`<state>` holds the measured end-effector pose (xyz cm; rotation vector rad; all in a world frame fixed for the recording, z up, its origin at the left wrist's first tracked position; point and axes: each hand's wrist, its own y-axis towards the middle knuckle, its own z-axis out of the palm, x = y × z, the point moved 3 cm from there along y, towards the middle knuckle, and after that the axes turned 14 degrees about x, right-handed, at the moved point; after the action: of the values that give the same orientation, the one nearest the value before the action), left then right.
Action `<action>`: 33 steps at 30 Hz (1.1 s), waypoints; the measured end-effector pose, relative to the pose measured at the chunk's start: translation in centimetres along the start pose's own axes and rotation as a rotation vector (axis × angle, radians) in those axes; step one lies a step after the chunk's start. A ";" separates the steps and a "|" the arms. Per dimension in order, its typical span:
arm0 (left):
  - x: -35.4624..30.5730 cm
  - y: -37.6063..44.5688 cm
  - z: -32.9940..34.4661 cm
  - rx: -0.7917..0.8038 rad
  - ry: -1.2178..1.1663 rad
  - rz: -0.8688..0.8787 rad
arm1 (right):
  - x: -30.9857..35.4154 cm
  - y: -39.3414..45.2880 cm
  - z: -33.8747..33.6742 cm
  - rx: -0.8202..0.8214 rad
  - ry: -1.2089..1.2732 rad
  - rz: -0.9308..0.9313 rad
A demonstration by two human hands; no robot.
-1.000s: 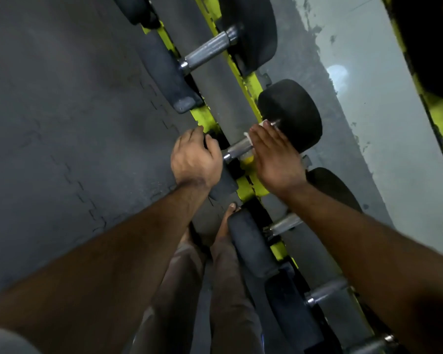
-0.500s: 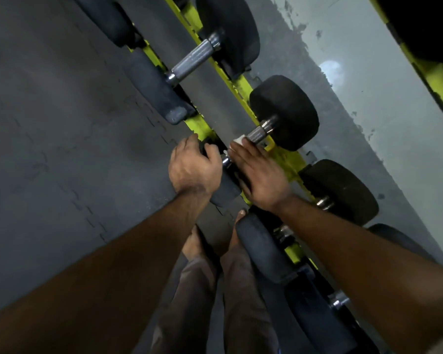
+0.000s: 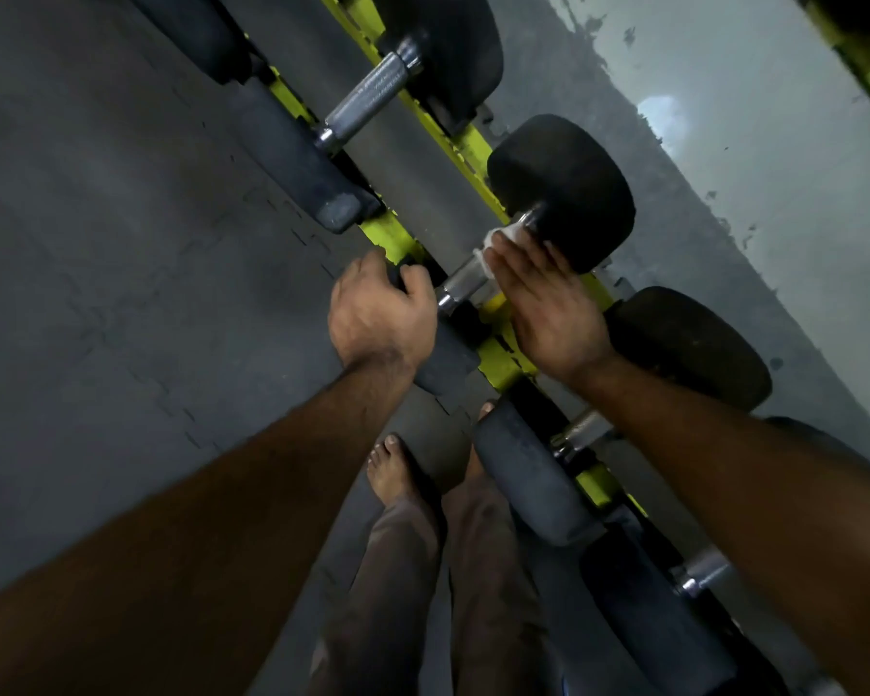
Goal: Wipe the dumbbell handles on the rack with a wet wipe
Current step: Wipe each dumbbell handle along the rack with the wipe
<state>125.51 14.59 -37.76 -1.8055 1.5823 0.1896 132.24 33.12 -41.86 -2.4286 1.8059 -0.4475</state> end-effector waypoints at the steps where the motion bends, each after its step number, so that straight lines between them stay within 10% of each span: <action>1: -0.1 0.0 0.0 -0.004 -0.001 0.000 | 0.4 -0.1 0.4 0.000 0.007 0.049; 6: -0.2 -0.2 -0.1 0.005 0.003 0.016 | 1.8 -0.5 1.9 0.016 0.066 -0.088; 11: -0.3 -0.3 -0.1 -0.014 0.016 0.020 | 0.6 0.4 2.0 0.024 0.063 0.238; 25: -0.6 -0.4 -0.3 -0.014 0.039 0.012 | 3.1 -1.2 3.0 -0.004 0.133 -0.258; 30: -0.4 -0.3 -0.1 0.003 0.041 0.002 | 1.3 0.8 1.5 -0.054 0.068 -0.022; 33: -0.4 -0.3 -0.2 0.002 0.044 0.005 | 3.7 -0.5 2.9 -0.050 0.097 -0.214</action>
<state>125.59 14.79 -37.28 -1.8157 1.6166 0.1519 134.49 29.46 -43.84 -2.6922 1.6151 -0.5529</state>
